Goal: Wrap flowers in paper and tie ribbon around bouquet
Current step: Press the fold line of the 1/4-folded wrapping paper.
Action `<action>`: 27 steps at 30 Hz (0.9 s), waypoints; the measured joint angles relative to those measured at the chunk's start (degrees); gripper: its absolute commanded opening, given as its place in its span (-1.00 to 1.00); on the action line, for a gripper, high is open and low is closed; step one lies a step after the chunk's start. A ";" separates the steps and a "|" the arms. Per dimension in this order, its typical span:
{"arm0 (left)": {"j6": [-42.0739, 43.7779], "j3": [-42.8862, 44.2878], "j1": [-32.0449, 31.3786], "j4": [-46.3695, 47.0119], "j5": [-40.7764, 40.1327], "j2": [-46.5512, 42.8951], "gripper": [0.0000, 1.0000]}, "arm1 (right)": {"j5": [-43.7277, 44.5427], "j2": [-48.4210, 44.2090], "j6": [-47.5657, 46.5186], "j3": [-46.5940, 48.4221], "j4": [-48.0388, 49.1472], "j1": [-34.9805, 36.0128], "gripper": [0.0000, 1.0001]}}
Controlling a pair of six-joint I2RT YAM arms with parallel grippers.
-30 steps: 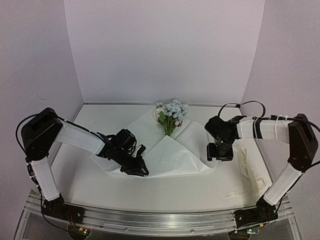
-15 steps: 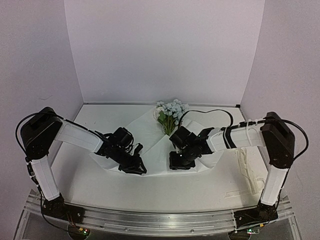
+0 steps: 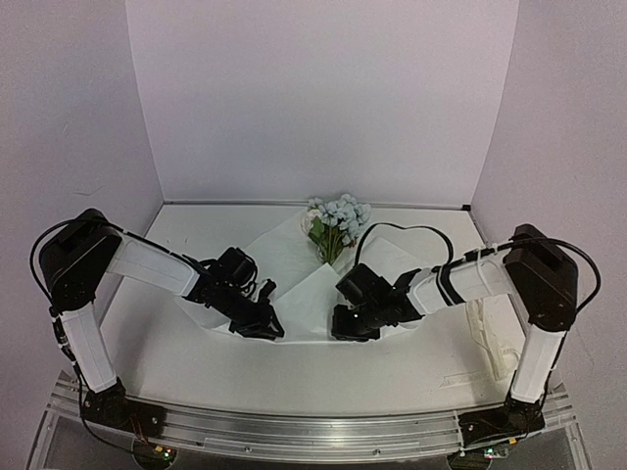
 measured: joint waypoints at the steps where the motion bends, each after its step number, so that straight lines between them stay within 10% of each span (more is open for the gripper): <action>1: 0.00 -0.02 0.12 0.00 0.15 0.00 -0.50 | 0.68 -1.56 0.00 -2.17 0.38 -0.01 -0.56; 9: -0.02 -0.40 0.74 0.34 0.98 0.00 -0.50 | 5.00 -12.55 0.67 -15.99 2.18 -2.96 -0.51; 21: 0.00 -0.32 0.93 0.00 1.14 0.00 -0.50 | 8.59 -25.57 7.30 -27.69 -0.25 -9.78 0.18; 27: 0.02 -0.24 0.93 -0.09 1.14 0.00 -0.50 | 9.48 -25.98 11.02 -27.76 -0.25 -7.06 0.09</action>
